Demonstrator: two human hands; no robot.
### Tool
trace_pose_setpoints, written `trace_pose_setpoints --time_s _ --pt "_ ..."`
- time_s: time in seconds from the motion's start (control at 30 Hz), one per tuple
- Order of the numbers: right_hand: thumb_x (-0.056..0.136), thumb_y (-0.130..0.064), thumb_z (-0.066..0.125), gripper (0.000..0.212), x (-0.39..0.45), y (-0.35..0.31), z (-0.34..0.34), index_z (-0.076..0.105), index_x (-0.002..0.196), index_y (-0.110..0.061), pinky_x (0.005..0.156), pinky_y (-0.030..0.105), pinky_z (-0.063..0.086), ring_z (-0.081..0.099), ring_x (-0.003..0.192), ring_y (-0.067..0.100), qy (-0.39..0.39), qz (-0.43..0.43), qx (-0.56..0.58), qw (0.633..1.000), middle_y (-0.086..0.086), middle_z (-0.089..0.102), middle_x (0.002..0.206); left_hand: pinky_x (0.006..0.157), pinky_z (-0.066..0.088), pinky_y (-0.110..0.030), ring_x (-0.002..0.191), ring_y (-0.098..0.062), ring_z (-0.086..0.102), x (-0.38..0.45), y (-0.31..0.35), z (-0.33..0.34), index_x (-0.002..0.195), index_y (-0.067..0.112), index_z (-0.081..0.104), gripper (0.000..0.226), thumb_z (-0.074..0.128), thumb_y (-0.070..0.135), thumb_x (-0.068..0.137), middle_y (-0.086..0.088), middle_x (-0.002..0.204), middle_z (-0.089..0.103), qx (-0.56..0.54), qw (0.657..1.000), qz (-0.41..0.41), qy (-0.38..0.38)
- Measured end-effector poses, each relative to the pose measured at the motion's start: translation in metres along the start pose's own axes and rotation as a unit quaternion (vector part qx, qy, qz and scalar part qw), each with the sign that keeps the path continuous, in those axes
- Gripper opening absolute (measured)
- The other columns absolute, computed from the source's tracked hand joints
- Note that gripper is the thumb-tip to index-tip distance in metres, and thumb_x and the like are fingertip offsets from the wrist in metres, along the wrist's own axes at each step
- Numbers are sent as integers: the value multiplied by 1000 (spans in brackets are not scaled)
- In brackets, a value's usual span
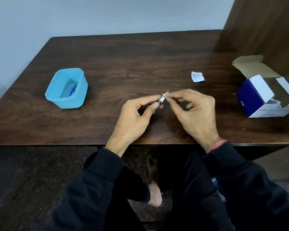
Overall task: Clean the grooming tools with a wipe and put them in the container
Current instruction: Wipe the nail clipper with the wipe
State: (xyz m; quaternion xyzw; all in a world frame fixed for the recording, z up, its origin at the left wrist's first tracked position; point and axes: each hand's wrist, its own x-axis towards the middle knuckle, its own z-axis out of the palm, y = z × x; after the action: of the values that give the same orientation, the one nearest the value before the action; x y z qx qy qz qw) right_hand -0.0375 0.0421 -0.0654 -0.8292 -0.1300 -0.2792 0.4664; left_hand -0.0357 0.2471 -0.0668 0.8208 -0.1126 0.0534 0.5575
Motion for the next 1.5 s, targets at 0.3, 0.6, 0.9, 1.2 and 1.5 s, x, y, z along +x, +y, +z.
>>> trace_pose_setpoints --time_s 0.3,0.6,0.9,1.2,1.5 --pt "96 -4 84 13 -4 5 3 88 106 -12 71 30 63 74 83 10 27 -76 -60 995 -3 79 101 112 59 -48 116 -10 79 1 -4 1 128 28 85 24 73 18 110 17 115 85 9 1000 16 -10" --pt "96 -9 85 5 -3 7 4 87 98 -12 69 35 60 63 70 11 11 -45 -80 996 -5 73 94 116 56 -47 125 -1 74 0 -4 0 127 35 85 22 73 28 110 23 115 84 31 999 0 -24" --pt "93 -5 86 13 1 11 4 89 101 -15 63 23 52 61 61 16 9 8 -17 1000 -8 76 95 114 56 -41 116 -4 76 0 -3 0 126 29 85 23 72 20 111 17 110 84 13 1000 7 -13" --pt "95 -9 87 9 0 9 3 89 101 -15 61 19 46 61 61 18 -19 8 9 1000 -7 77 96 110 57 -31 105 1 75 -2 0 -1 126 24 85 23 72 15 110 12 108 85 -2 1000 18 -7" --pt "95 -6 86 12 -5 7 4 89 103 -15 63 16 46 61 62 17 -47 -20 11 999 -7 77 97 113 58 -37 115 -6 78 -1 -1 -1 125 21 85 23 72 11 110 11 110 86 0 1000 27 -3"
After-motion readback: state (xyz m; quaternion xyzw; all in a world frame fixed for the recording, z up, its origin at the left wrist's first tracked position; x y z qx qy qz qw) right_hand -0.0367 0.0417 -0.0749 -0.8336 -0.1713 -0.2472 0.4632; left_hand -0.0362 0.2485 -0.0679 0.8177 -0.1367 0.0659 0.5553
